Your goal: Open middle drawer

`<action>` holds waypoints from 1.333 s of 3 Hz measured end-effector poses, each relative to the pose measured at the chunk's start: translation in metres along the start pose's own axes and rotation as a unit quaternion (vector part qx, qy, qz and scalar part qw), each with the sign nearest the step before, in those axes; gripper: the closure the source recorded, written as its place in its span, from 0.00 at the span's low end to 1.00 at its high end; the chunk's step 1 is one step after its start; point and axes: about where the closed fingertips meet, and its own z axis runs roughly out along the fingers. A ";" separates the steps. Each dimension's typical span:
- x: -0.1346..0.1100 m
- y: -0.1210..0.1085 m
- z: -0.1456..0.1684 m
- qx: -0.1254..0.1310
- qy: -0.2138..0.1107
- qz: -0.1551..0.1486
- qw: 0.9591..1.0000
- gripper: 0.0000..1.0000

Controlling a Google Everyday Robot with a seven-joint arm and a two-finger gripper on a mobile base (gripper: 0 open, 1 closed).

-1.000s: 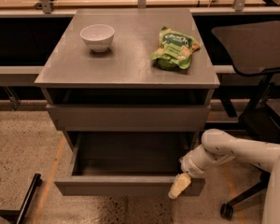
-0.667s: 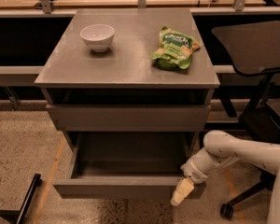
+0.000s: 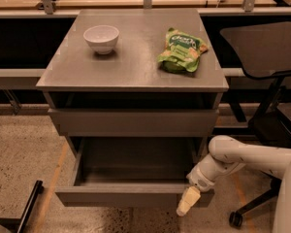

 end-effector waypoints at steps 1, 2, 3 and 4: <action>0.007 0.015 0.006 -0.019 0.018 0.010 1.000 0.00; 0.024 0.035 0.014 -0.055 0.023 0.043 0.997 0.00; 0.023 0.038 0.010 -0.057 0.023 0.045 0.997 0.00; 0.023 0.038 0.010 -0.057 0.023 0.045 0.997 0.00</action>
Offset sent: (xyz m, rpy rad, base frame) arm -0.0801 -0.0026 -0.0105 0.0373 0.2798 -0.0671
